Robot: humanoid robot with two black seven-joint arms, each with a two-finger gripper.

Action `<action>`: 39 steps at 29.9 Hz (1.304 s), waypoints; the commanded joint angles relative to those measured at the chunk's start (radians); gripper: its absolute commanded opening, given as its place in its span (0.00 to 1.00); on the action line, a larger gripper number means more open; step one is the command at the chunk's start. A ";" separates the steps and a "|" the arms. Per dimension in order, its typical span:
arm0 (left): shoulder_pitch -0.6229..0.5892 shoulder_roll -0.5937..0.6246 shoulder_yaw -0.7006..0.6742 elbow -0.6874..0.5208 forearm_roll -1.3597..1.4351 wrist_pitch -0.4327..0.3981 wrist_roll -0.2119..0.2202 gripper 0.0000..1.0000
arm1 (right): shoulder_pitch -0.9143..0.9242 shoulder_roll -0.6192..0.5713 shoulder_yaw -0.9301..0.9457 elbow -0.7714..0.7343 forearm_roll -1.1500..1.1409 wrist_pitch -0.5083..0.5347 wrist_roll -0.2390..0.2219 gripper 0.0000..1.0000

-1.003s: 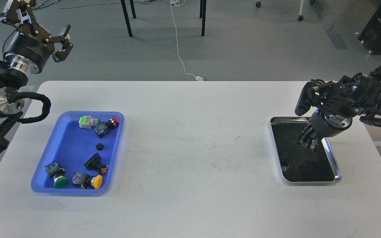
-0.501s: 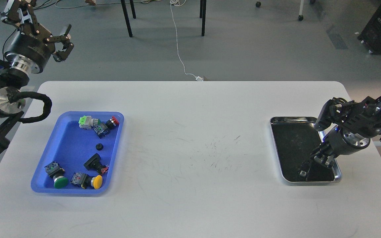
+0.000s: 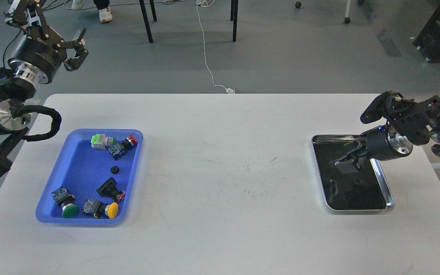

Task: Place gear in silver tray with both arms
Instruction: 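Raise the right arm away from the silver tray, then reach the left gripper into the blue tray and grasp another black gear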

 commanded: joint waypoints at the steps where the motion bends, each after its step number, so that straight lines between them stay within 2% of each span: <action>1: -0.003 0.012 0.029 -0.019 0.032 -0.019 0.018 0.98 | -0.003 -0.009 0.140 -0.047 0.161 0.001 0.000 0.95; 6: -0.001 0.116 0.083 -0.089 0.332 -0.123 0.021 0.98 | -0.072 -0.008 0.353 -0.260 0.307 -0.004 0.000 0.97; 8: -0.001 0.136 0.083 -0.126 0.436 -0.149 0.021 0.98 | -0.120 0.030 0.434 -0.335 0.365 -0.002 0.000 0.98; 16: 0.014 0.250 0.095 -0.334 0.835 -0.165 0.012 0.97 | -0.238 0.187 0.675 -0.564 0.664 -0.009 0.000 0.98; 21: 0.014 0.319 0.144 -0.482 1.149 -0.165 0.009 0.97 | -0.310 0.208 0.848 -0.562 0.920 0.001 0.000 0.98; 24: 0.014 0.336 0.196 -0.528 1.346 -0.157 0.010 0.97 | -0.370 0.208 0.949 -0.565 1.084 0.008 0.000 0.98; 27: 0.016 0.327 0.225 -0.528 1.548 -0.142 0.010 0.97 | -0.437 0.207 1.028 -0.555 1.251 0.043 0.000 0.98; 31: 0.020 0.324 0.294 -0.514 1.728 -0.105 0.007 0.94 | -0.549 0.201 1.181 -0.512 1.443 0.158 0.000 0.98; 34: 0.022 0.322 0.337 -0.509 1.784 -0.083 0.007 0.94 | -0.643 0.196 1.287 -0.428 1.460 0.192 0.000 0.98; 39: 0.028 0.281 0.406 -0.436 1.791 -0.054 0.009 0.82 | -0.732 0.195 1.327 -0.299 1.459 0.199 0.000 0.98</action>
